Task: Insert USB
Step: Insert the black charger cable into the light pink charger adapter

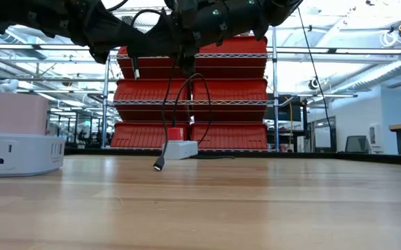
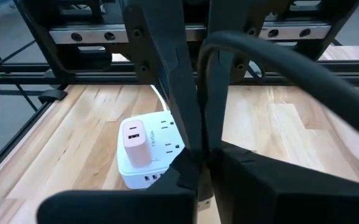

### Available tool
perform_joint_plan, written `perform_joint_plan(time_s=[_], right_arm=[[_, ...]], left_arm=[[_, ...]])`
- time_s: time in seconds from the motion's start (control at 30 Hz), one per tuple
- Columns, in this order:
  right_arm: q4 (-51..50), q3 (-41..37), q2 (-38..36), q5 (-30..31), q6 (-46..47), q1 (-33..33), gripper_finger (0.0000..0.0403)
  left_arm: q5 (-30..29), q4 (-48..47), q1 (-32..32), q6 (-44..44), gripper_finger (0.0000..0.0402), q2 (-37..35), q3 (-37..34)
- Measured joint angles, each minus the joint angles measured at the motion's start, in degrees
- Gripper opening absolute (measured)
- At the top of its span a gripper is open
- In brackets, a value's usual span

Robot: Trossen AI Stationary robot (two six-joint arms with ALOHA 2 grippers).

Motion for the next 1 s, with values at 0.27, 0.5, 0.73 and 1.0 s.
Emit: perform_joint_plan(time_s=[0.27,0.5,0.73,1.0], right_arm=[[0.07,0.0,0.0,0.92,-0.02,0.15,0.0001],[-1.67,0.0,-0.26,1.14,-0.44,0.15,0.0001],[-9.62,0.0,-4.22,4.13,-3.89,0.15,0.0],[-16.68,0.02,-8.37,4.59,-5.39,-0.76,0.0]], left_arm=[[-1.23,0.42,0.04,2.4,0.0088,0.0,2.17],[-5.7,1.52,-1.41,12.22,0.0125,-1.64,3.55],[-8.61,-15.98,-10.43,7.5,0.0111,-9.2,4.32],[-11.38,-46.33,-24.58,-20.52,0.0008,-6.81,10.02]])
